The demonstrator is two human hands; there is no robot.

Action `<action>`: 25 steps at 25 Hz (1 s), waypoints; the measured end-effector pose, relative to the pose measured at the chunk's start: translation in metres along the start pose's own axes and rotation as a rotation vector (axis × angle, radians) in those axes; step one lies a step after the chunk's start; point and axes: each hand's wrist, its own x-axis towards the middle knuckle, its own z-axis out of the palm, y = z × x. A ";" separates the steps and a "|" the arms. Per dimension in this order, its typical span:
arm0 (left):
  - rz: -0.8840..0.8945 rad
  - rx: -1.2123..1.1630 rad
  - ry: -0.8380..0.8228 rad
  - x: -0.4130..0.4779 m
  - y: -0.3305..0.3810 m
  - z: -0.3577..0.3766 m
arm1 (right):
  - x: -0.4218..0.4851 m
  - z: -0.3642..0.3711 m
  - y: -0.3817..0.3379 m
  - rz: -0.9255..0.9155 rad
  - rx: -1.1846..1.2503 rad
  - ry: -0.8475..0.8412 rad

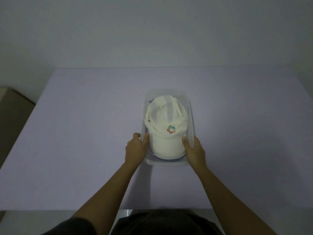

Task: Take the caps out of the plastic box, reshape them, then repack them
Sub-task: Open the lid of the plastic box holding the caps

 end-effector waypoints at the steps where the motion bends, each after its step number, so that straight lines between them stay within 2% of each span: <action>1: -0.014 -0.001 -0.017 -0.001 0.000 0.000 | 0.002 0.000 0.002 -0.001 -0.005 -0.001; 4: -0.058 -0.046 -0.040 -0.013 -0.002 0.001 | 0.007 -0.002 0.004 0.004 0.012 -0.017; 9: -0.158 -0.064 0.125 -0.031 -0.002 0.007 | 0.004 0.006 0.001 -0.018 -0.049 0.017; 13: -0.277 -0.081 0.039 -0.023 -0.002 0.000 | 0.005 0.010 0.002 -0.019 -0.080 0.053; 25: -0.313 -0.030 -0.108 -0.020 0.006 -0.010 | 0.003 0.014 0.001 -0.028 -0.147 0.101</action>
